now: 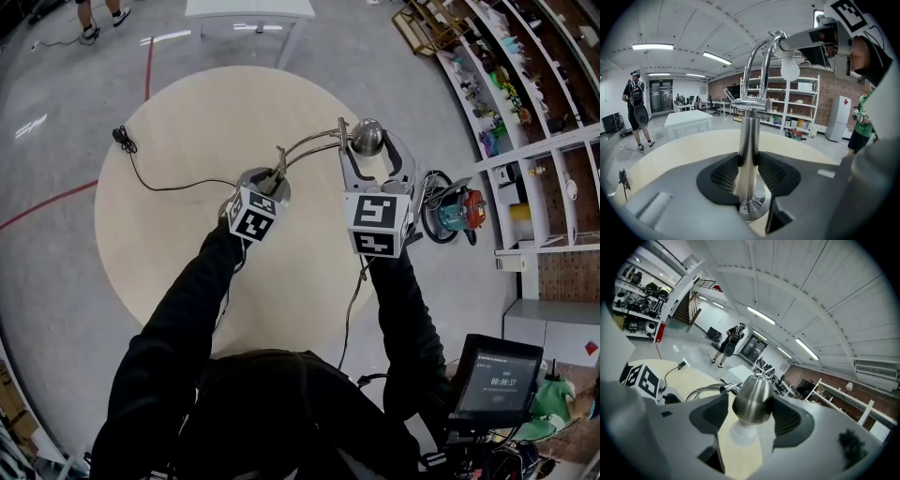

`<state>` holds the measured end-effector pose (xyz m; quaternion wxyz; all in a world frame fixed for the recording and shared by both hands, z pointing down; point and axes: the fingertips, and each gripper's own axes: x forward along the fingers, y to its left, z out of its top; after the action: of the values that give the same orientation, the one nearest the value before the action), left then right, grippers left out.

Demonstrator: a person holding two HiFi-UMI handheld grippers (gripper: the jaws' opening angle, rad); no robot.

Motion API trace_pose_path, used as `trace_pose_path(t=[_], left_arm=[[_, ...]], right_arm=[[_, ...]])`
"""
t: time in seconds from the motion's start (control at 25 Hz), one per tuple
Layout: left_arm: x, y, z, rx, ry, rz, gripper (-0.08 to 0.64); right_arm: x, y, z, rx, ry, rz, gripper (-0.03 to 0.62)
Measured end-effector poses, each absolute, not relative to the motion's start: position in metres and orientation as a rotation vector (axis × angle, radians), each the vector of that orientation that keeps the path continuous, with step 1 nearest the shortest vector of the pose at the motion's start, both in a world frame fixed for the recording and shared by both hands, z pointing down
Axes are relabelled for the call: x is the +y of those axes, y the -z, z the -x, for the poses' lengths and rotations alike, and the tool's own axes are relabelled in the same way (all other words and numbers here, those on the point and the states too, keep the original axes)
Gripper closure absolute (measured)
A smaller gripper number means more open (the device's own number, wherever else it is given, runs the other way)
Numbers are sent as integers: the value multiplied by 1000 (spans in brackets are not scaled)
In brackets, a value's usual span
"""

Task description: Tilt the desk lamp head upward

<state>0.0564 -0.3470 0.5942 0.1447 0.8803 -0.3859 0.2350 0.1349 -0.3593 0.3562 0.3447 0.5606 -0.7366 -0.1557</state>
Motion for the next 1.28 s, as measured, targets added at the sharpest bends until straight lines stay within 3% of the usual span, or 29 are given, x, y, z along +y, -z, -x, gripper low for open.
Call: trace_pose_path(t=[1.28], left_arm=[[-342,-605,-69,-1088,-456,-2394,400]], right_arm=[[-359,-336,-120,-1810,579,-1363,285]])
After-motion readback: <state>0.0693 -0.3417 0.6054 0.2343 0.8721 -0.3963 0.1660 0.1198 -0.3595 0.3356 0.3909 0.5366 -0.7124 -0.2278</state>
